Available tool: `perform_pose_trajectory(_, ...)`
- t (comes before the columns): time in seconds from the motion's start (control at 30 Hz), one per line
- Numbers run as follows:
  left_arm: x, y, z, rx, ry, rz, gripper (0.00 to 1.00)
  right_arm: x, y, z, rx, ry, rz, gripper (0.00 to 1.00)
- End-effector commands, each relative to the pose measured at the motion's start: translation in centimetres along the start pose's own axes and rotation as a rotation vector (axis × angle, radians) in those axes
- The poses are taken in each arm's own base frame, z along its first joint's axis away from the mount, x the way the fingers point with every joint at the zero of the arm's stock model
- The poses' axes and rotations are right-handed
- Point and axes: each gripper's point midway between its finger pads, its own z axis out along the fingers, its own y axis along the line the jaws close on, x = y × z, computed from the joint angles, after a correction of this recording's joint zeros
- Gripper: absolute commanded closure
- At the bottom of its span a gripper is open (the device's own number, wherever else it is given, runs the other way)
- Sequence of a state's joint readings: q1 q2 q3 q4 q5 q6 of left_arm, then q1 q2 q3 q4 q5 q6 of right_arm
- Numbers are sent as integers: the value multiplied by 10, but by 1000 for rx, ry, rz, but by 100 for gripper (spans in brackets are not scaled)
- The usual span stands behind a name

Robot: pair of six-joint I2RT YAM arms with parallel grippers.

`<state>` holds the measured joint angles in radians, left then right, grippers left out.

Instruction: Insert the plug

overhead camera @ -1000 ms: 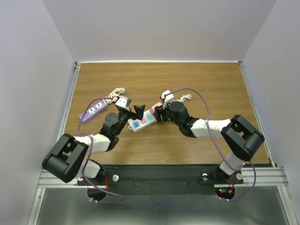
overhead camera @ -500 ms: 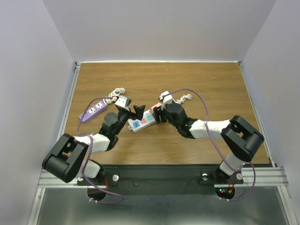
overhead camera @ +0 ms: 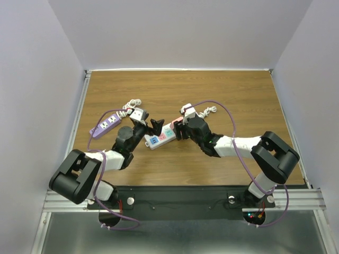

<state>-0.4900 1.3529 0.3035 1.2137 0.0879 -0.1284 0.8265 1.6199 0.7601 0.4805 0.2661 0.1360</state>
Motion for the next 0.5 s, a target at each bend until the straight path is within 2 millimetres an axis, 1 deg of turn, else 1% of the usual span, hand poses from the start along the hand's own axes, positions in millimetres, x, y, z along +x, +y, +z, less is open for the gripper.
perform_pose_trajectory(0.0,-18,-4,2,21,-63,-1,4,-25,0,-3,26,-62,22,99)
perform_pose_trajectory(0.13,-18,-3,2,21,-63,-2,4,-25,-2,2,45,-54,24,99)
perform_pose_trajectory(0.47,-20,-4,-1,32,-70,-8,4,-19,-3,17,81,2,12,99)
